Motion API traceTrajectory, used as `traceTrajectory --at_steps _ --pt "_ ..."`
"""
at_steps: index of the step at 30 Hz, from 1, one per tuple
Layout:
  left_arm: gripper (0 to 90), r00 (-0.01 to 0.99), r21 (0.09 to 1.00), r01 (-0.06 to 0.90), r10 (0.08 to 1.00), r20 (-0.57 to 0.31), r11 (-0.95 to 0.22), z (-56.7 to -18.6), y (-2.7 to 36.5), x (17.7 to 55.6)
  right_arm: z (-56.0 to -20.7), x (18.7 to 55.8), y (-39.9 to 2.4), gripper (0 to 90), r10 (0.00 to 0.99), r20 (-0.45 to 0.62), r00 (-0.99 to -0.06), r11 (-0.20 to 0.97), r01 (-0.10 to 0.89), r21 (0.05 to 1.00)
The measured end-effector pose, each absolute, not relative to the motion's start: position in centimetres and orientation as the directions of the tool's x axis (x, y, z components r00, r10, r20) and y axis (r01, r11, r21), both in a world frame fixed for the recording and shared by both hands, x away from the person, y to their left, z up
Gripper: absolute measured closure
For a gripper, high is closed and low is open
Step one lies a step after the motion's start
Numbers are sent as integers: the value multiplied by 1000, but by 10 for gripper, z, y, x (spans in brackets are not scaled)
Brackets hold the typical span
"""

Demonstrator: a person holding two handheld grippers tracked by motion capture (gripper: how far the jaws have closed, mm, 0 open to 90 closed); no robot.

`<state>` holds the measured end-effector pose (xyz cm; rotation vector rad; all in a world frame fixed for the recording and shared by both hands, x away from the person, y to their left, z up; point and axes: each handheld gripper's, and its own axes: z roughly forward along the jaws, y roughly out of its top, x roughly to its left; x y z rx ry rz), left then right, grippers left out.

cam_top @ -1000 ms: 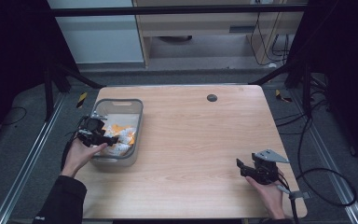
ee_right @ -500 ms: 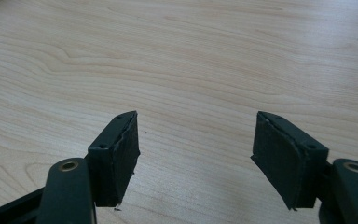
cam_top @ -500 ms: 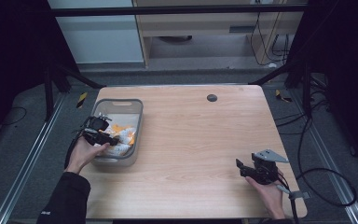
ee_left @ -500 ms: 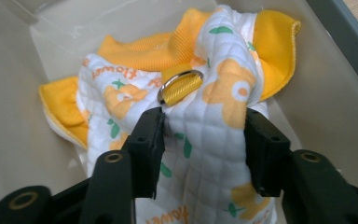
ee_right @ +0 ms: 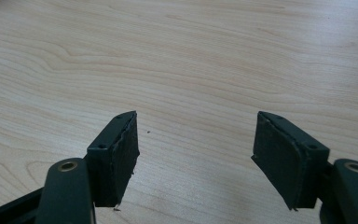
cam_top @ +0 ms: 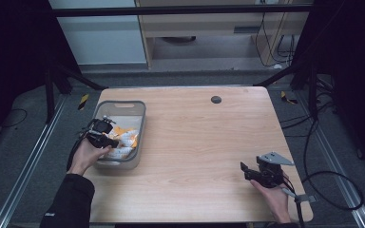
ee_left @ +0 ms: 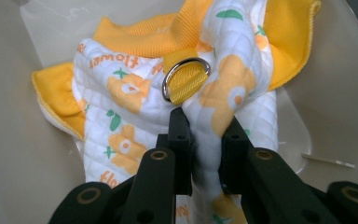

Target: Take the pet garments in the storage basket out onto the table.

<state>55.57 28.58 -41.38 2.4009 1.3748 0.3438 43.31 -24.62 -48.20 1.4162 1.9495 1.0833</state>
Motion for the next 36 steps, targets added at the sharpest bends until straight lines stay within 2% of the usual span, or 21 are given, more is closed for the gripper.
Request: traceTrajectory --at_steps 22,32,36 --pt "811 494 479 747 867 64 -461 -368 296 544 -482 433 -246 308 939 55 -339 148 545 825" --pt "812 511 552 694 856 76 -463 -331 298 529 -482 433 -246 308 940 58 -337 146 548 824" --pt "812 519 574 663 847 110 -481 -310 297 520 -482 433 -246 308 940 57 -338 147 548 824"
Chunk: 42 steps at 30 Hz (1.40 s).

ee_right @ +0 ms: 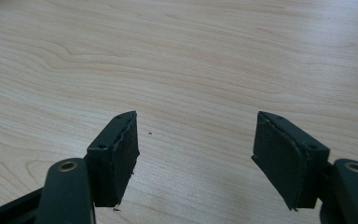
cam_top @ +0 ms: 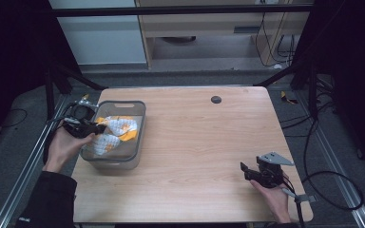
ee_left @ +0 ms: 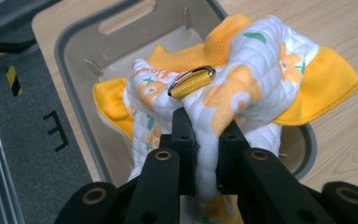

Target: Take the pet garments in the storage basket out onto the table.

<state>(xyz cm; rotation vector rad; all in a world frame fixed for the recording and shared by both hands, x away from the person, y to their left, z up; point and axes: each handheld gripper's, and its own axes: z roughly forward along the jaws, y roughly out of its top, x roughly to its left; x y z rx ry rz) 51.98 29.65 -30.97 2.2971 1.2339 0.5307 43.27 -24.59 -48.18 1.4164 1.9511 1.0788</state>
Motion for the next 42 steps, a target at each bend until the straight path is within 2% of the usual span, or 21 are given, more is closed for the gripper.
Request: traceTrajectory --at_steps 9,17,28,42 --pt "812 550 590 617 822 149 -520 -282 294 505 -482 433 -247 308 940 52 -337 149 544 826" --pt "813 588 606 585 796 141 -539 -269 284 494 -482 433 -247 308 941 47 -336 152 542 827" --pt "813 653 625 518 742 151 -584 -257 264 483 -482 432 -247 308 941 52 -335 148 543 826" --pt "813 696 621 492 704 139 -610 -252 244 477 -482 432 -247 308 940 53 -336 146 542 828"
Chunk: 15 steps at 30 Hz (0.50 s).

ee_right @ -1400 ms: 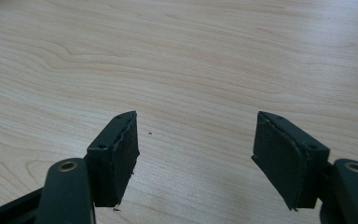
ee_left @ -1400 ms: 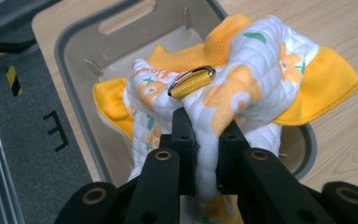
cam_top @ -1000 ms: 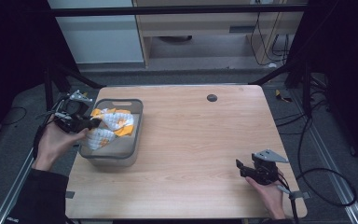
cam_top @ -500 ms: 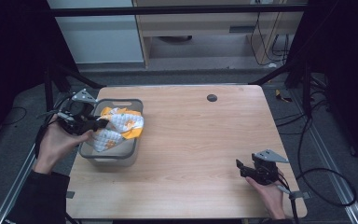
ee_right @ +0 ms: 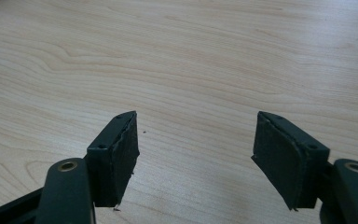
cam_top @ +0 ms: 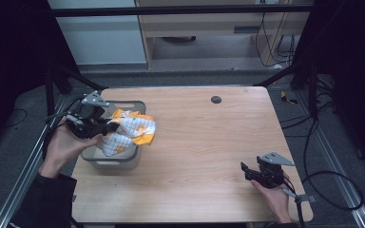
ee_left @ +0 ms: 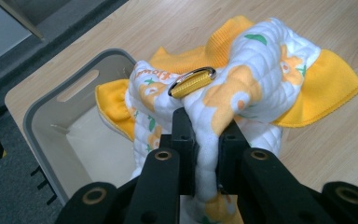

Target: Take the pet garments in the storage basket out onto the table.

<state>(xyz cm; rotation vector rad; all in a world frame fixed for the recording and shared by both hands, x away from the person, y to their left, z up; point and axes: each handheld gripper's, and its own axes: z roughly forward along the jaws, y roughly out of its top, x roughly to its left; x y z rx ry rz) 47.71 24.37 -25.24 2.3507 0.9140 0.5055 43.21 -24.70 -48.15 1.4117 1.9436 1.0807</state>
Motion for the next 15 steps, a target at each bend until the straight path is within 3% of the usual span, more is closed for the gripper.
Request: traceTrajectory --at_steps 15 --pt "813 748 609 456 650 133 -649 -257 217 476 -481 432 -248 308 940 54 -336 145 540 829"
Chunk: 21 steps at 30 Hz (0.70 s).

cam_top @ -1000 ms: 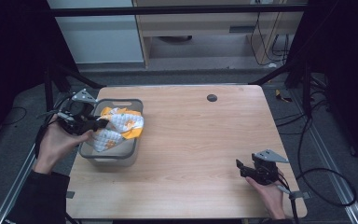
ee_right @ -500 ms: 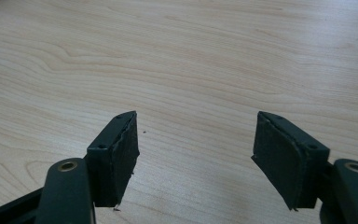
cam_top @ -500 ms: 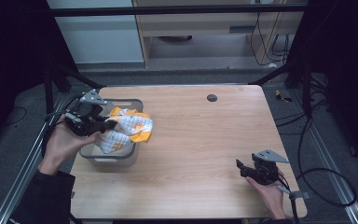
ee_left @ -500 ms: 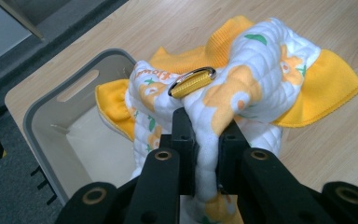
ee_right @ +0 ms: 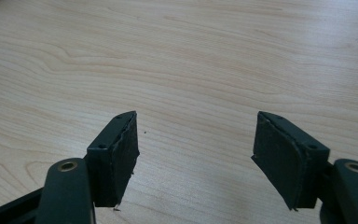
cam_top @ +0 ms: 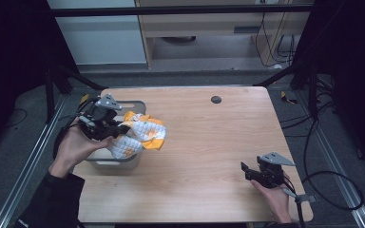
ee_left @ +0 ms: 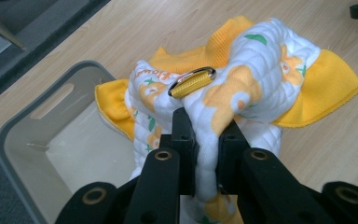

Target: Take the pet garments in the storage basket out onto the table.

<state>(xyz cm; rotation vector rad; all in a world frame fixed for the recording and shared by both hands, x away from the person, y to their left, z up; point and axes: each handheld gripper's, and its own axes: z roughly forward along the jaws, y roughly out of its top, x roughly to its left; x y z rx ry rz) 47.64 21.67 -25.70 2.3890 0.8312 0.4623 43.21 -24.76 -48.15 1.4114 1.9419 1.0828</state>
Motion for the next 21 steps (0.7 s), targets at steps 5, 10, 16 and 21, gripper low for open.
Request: traceTrajectory --at_steps 5,10,16,21 --pt "813 765 604 442 630 132 -663 -259 206 477 -481 432 -248 308 940 54 -336 145 540 829" --pt "813 779 596 431 613 134 -678 -261 198 478 -481 432 -248 308 941 62 -332 137 543 828" --pt "813 800 595 412 587 127 -690 -265 185 478 -481 432 -248 308 941 61 -332 138 541 830" --pt "812 815 585 397 565 129 -707 -268 175 478 -481 432 -248 308 941 61 -333 138 541 829"
